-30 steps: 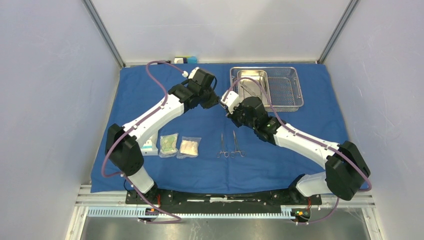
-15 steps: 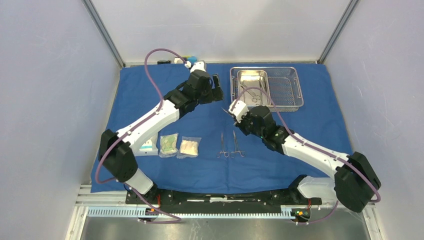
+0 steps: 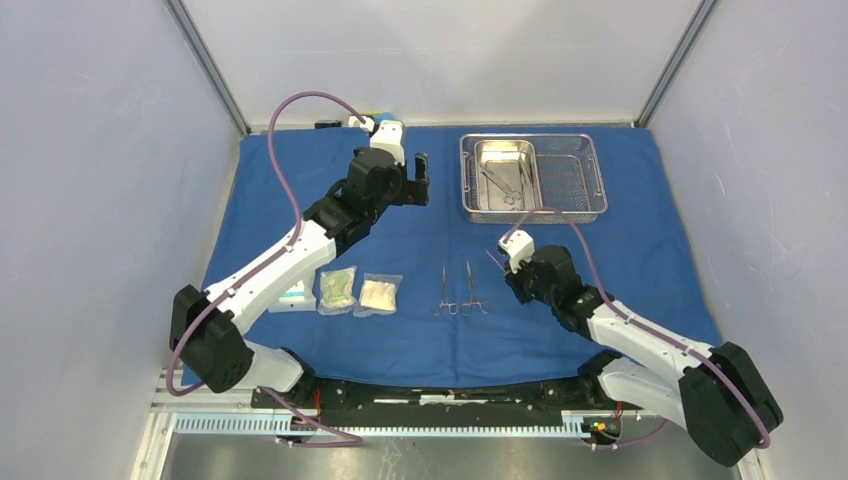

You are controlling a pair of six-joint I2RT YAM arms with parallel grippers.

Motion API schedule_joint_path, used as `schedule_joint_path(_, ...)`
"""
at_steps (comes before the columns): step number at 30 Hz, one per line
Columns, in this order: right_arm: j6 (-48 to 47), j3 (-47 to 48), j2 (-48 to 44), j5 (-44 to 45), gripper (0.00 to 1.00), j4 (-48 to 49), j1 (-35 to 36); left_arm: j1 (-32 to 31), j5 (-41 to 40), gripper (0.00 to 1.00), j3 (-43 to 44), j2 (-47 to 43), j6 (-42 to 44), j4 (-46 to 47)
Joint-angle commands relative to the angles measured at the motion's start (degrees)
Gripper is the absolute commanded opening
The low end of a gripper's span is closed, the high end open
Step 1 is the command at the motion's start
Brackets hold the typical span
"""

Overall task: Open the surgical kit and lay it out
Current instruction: Place the medical item in the surgical kit.

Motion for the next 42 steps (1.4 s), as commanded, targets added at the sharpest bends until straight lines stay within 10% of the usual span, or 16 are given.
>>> schedule_joint_path(1, 11.6, -6.28, -1.75, -9.05, 0.0, 5.24, -5.21, 2.6, 3.82, 1.0, -2.12, -1.52, 2.94, 4.37)
schedule_joint_path(42, 13.43, 2.09, 3.53, 0.12, 0.09, -15.76, -7.24, 4.07, 6.01, 1.0, -2.54, -0.24, 1.2, 4.14)
